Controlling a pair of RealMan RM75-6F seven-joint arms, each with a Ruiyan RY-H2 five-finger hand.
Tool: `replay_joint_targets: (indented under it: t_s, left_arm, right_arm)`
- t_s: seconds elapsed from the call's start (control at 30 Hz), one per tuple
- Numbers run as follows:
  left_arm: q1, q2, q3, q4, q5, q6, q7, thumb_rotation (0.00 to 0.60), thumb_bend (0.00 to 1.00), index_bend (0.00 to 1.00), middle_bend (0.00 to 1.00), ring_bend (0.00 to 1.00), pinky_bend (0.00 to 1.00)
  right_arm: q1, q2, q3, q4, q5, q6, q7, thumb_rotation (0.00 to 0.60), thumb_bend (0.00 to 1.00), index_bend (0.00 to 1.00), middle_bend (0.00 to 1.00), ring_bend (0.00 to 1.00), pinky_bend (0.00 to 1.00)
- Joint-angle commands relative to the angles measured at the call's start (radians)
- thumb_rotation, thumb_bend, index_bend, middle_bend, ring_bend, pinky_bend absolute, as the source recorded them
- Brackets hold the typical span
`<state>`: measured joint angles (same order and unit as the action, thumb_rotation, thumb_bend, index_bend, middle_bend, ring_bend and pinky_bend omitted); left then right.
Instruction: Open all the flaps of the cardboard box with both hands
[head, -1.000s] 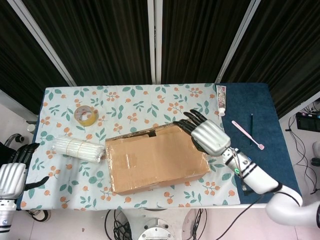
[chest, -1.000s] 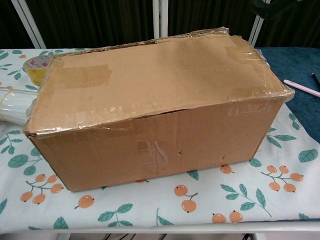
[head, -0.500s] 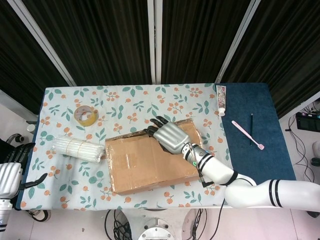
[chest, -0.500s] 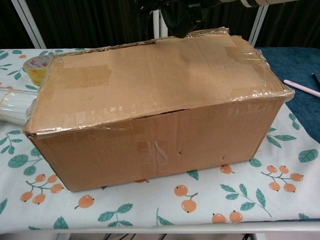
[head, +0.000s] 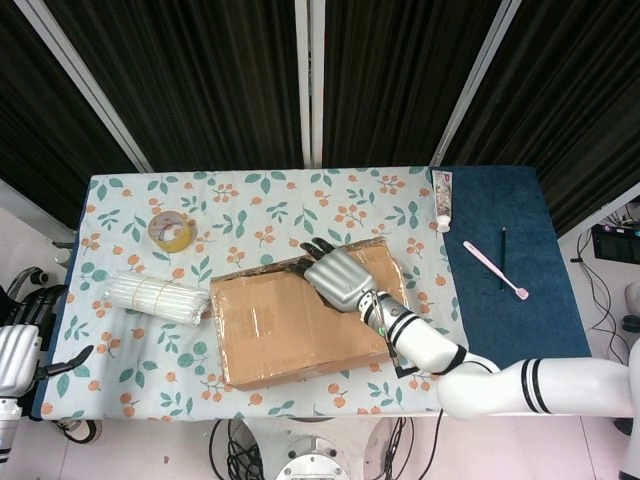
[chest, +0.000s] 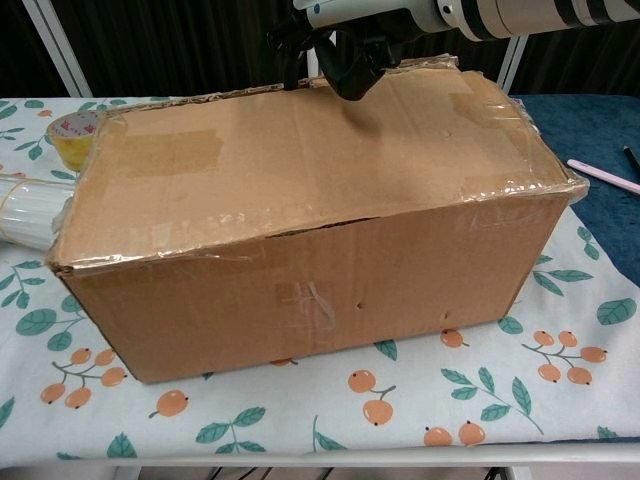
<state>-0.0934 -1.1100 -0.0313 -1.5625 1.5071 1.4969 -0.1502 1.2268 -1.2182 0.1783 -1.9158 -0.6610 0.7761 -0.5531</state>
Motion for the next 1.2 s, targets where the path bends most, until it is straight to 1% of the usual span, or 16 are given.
replay_joint_targets:
  t_s: [0.03, 0.27, 0.33, 0.43, 0.5, 0.6, 0.9, 1.0, 1.1, 1.2]
  left_arm:
    - [0.000, -0.002, 0.000, 0.001, 0.002, 0.000, -0.001, 0.447, 0.16, 0.10, 0.12, 0.09, 0.20]
    - [0.003, -0.004, 0.002, 0.003, 0.005, 0.000, -0.003, 0.447, 0.16, 0.10, 0.12, 0.09, 0.21]
    - [0.004, -0.004, 0.001, 0.003, 0.002, 0.000, -0.004, 0.448, 0.16, 0.10, 0.12, 0.09, 0.20]
    - [0.004, -0.004, -0.001, 0.004, 0.000, -0.002, -0.008, 0.446, 0.16, 0.10, 0.12, 0.09, 0.20]
    - [0.004, -0.004, -0.001, 0.005, 0.000, -0.003, -0.010, 0.445, 0.16, 0.10, 0.12, 0.09, 0.21]
    - [0.004, -0.004, -0.001, 0.006, 0.000, -0.005, -0.012, 0.444, 0.16, 0.10, 0.12, 0.09, 0.21]
    - [-0.006, 0.000, -0.005, -0.004, -0.001, -0.022, -0.010, 0.446, 0.16, 0.10, 0.12, 0.09, 0.21]
    - [-0.011, 0.000, -0.005, -0.011, 0.001, -0.028, -0.003, 0.445, 0.16, 0.10, 0.12, 0.09, 0.21]
    - [-0.014, -0.001, -0.005, -0.019, 0.002, -0.032, 0.006, 0.445, 0.16, 0.10, 0.12, 0.09, 0.21]
    - [-0.016, 0.000, -0.006, -0.028, 0.005, -0.032, 0.017, 0.445, 0.16, 0.10, 0.12, 0.09, 0.20]
  right_arm:
    - [0.001, 0.006, -0.009, -0.010, -0.006, 0.006, 0.005, 0.600, 1.00, 0.19, 0.24, 0.00, 0.00]
    - [0.002, 0.024, -0.020, -0.036, -0.012, 0.023, 0.024, 0.600, 1.00, 0.21, 0.28, 0.00, 0.00]
    - [-0.004, 0.027, -0.017, -0.039, -0.024, 0.032, 0.038, 0.600, 1.00, 0.19, 0.30, 0.00, 0.00]
    - [-0.016, 0.036, -0.005, -0.047, -0.046, 0.033, 0.074, 0.600, 1.00, 0.07, 0.33, 0.00, 0.00]
    - [-0.026, 0.048, 0.005, -0.058, -0.062, 0.026, 0.107, 0.600, 1.00, 0.01, 0.35, 0.00, 0.00]
    - [-0.041, 0.074, 0.020, -0.083, -0.082, 0.013, 0.155, 0.600, 1.00, 0.00, 0.38, 0.00, 0.00]
    - [-0.107, 0.230, 0.063, -0.195, -0.134, -0.054, 0.318, 0.600, 1.00, 0.00, 0.46, 0.00, 0.00]
    - [-0.132, 0.293, 0.073, -0.230, -0.160, -0.086, 0.370, 0.600, 1.00, 0.00, 0.49, 0.03, 0.00]
    - [-0.160, 0.354, 0.082, -0.263, -0.194, -0.121, 0.422, 0.600, 1.00, 0.00, 0.52, 0.05, 0.00]
    - [-0.200, 0.407, 0.098, -0.297, -0.251, -0.137, 0.478, 0.600, 1.00, 0.00, 0.54, 0.06, 0.00]
